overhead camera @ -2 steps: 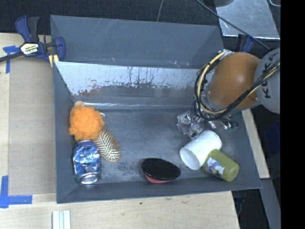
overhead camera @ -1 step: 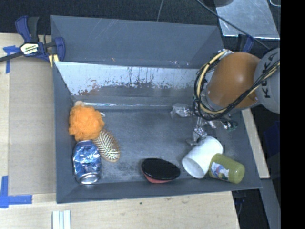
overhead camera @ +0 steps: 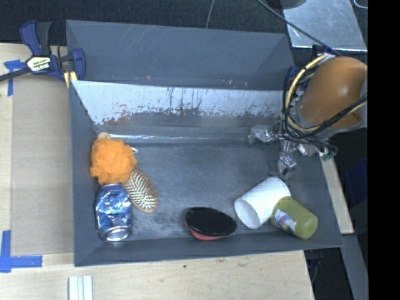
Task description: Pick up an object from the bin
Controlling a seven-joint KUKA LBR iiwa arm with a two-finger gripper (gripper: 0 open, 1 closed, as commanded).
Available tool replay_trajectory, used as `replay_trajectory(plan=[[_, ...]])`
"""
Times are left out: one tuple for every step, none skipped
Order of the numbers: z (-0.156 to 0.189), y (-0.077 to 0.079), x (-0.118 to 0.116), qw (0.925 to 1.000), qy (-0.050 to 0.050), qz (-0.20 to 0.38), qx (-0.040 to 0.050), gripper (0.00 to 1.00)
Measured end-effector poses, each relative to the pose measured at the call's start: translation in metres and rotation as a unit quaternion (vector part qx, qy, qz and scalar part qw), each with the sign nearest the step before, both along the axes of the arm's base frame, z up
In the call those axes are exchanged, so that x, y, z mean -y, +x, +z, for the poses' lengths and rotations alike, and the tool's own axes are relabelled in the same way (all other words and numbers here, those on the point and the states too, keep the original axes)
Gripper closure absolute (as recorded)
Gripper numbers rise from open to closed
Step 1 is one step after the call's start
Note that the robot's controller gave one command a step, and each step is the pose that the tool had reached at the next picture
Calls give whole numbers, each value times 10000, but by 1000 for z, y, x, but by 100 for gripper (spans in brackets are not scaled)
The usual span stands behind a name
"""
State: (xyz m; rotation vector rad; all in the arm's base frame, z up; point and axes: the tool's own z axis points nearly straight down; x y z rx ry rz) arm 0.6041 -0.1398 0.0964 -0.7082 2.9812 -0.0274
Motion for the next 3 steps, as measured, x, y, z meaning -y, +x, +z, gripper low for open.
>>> replay_trajectory(plan=[[21, 19, -74, 9849, -133, 1727, 40, 0], [-18, 9, -171, 9998, 10, 190, 55, 0], [-24, 17, -209, 9989, -5, 456, 101, 0]])
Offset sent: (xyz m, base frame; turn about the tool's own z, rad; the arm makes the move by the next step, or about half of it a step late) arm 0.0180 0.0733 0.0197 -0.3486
